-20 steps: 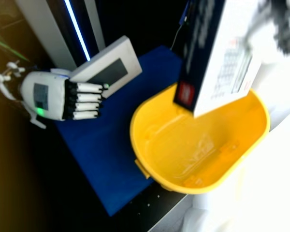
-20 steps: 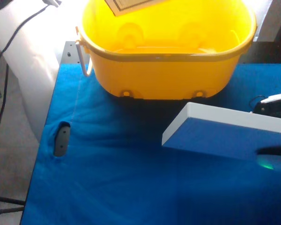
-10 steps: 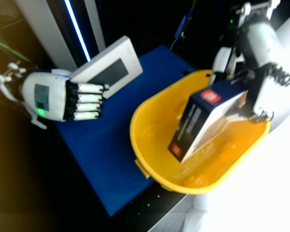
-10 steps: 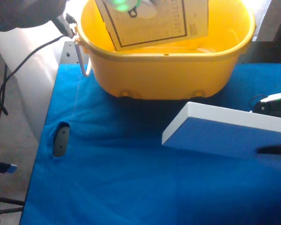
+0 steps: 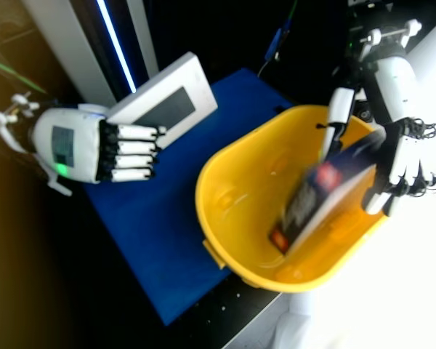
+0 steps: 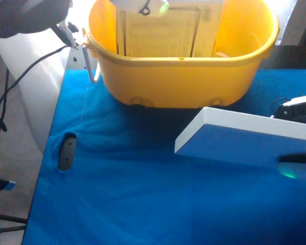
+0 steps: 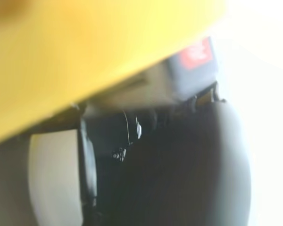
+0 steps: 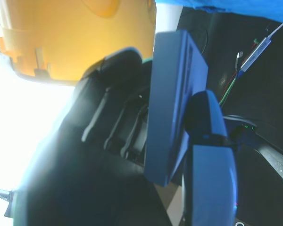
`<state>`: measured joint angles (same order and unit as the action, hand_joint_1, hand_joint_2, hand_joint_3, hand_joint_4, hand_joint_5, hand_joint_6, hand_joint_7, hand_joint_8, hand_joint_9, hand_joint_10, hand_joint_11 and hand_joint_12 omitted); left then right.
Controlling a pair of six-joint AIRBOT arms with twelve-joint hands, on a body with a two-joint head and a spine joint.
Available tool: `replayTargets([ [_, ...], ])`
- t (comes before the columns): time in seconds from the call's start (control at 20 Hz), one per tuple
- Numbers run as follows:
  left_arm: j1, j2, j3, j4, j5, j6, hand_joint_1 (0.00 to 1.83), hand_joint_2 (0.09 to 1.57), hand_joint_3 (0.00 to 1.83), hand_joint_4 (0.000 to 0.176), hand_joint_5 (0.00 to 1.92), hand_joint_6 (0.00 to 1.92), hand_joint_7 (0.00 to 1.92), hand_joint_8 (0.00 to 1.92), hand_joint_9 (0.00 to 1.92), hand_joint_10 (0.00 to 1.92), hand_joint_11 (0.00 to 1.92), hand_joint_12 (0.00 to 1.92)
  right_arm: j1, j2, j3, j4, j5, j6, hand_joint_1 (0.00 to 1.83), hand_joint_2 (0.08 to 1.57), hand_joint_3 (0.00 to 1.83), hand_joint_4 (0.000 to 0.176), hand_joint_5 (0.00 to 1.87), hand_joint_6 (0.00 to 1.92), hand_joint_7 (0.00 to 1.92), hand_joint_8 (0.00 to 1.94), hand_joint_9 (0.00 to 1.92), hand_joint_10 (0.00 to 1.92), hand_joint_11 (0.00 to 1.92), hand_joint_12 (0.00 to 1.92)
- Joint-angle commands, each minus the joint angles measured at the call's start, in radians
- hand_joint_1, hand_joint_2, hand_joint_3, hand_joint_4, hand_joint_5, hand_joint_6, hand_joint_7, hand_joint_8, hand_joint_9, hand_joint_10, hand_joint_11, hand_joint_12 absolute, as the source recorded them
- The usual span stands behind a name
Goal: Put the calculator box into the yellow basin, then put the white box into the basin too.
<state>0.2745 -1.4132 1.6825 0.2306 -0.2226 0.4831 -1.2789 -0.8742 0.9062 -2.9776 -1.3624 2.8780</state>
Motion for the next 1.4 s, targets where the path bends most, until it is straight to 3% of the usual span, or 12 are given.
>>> replayTargets([
  [0.0, -0.003, 0.004, -0.006, -0.022, -0.128, -0.004, 0.89, 1.01, 0.0, 0.118, 0.25, 0.0, 0.04, 0.0, 0.0, 0.01, 0.0, 0.02, 0.018, 0.007, 0.002, -0.034, -0.133, 0.012, 1.2, 1.15, 0.0, 0.008, 0.88, 1.12, 0.95, 1.13, 0.88, 1.07, 0.68, 1.5],
  [0.2, 0.002, 0.051, -0.055, -0.054, -0.206, -0.004, 0.81, 0.96, 0.0, 0.124, 0.17, 0.0, 0.01, 0.0, 0.0, 0.0, 0.0, 0.0, 0.022, 0.011, 0.001, -0.034, -0.143, 0.012, 1.35, 1.1, 0.0, 0.0, 0.98, 0.96, 1.02, 0.93, 0.93, 1.15, 0.68, 1.43],
  [0.4, -0.021, 0.124, -0.127, -0.066, -0.307, -0.003, 0.79, 0.95, 0.0, 0.157, 0.23, 0.02, 0.11, 0.03, 0.0, 0.0, 0.0, 0.0, 0.022, 0.021, -0.008, -0.034, -0.162, 0.012, 1.37, 1.11, 0.0, 0.0, 0.98, 1.06, 0.98, 0.88, 0.89, 1.18, 0.7, 1.27],
  [0.45, -0.026, 0.146, -0.147, -0.071, -0.336, -0.003, 0.78, 0.98, 0.0, 0.129, 0.28, 0.02, 0.14, 0.01, 0.07, 0.01, 0.0, 0.37, 0.022, 0.025, -0.012, -0.034, -0.168, 0.012, 1.37, 1.11, 0.0, 0.0, 0.98, 1.04, 0.99, 0.88, 0.9, 1.18, 0.68, 1.28],
  [0.5, -0.034, 0.197, -0.192, -0.08, -0.387, -0.003, 0.71, 1.02, 0.0, 0.131, 0.29, 0.01, 0.11, 0.0, 0.08, 0.01, 0.0, 0.55, 0.022, 0.036, -0.027, -0.034, -0.186, 0.012, 1.37, 1.11, 0.0, 0.0, 0.98, 1.06, 0.96, 0.91, 0.89, 1.19, 0.71, 1.27],
  [0.55, -0.036, 0.229, -0.219, -0.09, -0.425, -0.003, 0.59, 0.99, 0.0, 0.114, 0.32, 0.01, 0.13, 0.0, 0.06, 0.0, 0.0, 0.3, 0.022, 0.041, -0.036, -0.034, -0.201, 0.012, 1.37, 1.1, 0.0, 0.0, 0.99, 1.03, 0.97, 0.9, 0.93, 1.15, 0.78, 1.21],
  [0.7, -0.059, 0.408, -0.381, -0.107, -0.613, 0.034, 0.46, 1.28, 0.03, 0.032, 0.24, 0.0, 0.15, 0.0, 0.2, 0.04, 0.0, 0.79, 0.021, 0.047, -0.054, -0.034, -0.253, 0.011, 1.37, 1.11, 0.0, 0.0, 0.97, 1.01, 0.97, 0.97, 0.93, 1.13, 0.79, 1.14],
  [0.85, -0.114, 0.537, -0.509, -0.109, -0.688, 0.158, 0.49, 1.28, 0.0, 0.0, 0.25, 0.0, 0.25, 0.02, 0.24, 0.04, 0.0, 0.96, 0.022, 0.057, -0.055, -0.034, -0.264, 0.011, 1.37, 1.11, 0.0, 0.0, 0.98, 1.0, 0.96, 1.0, 0.93, 1.12, 0.78, 1.14],
  [1.05, -0.145, 0.611, -0.557, -0.107, -0.741, 0.189, 0.74, 1.2, 0.0, 0.0, 0.43, 0.06, 0.36, 0.02, 0.35, 0.09, 0.0, 1.08, 0.057, 0.106, -0.057, -0.034, -0.303, 0.009, 1.37, 1.11, 0.0, 0.0, 0.97, 1.03, 0.95, 0.99, 0.92, 1.11, 0.78, 1.13],
  [1.1, -0.148, 0.625, -0.566, -0.114, -0.745, 0.208, 0.75, 1.19, 0.0, 0.0, 0.41, 0.04, 0.35, 0.01, 0.34, 0.09, 0.0, 1.03, 0.074, 0.119, -0.056, -0.034, -0.311, -0.002, 0.27, 1.21, 0.03, 0.039, 0.4, 0.53, 0.41, 0.32, 0.29, 0.47, 0.16, 0.67],
  [1.15, -0.154, 0.634, -0.572, -0.126, -0.746, 0.234, 0.78, 1.18, 0.0, 0.0, 0.42, 0.04, 0.37, 0.01, 0.35, 0.09, 0.0, 1.03, 0.085, 0.134, -0.056, -0.034, -0.328, -0.014, 1.03, 1.12, 0.0, 0.03, 0.9, 0.86, 0.9, 0.8, 0.18, 0.24, 0.03, 0.48],
  [1.35, -0.187, 0.635, -0.58, -0.153, -0.731, 0.332, 0.65, 1.23, 0.01, 0.0, 0.35, 0.0, 0.31, 0.0, 0.3, 0.06, 0.0, 0.84, 0.121, 0.172, -0.029, -0.034, -0.362, -0.025, 1.23, 1.11, 0.0, 0.013, 1.02, 0.98, 0.99, 0.95, 0.21, 0.04, 0.0, 0.41],
])
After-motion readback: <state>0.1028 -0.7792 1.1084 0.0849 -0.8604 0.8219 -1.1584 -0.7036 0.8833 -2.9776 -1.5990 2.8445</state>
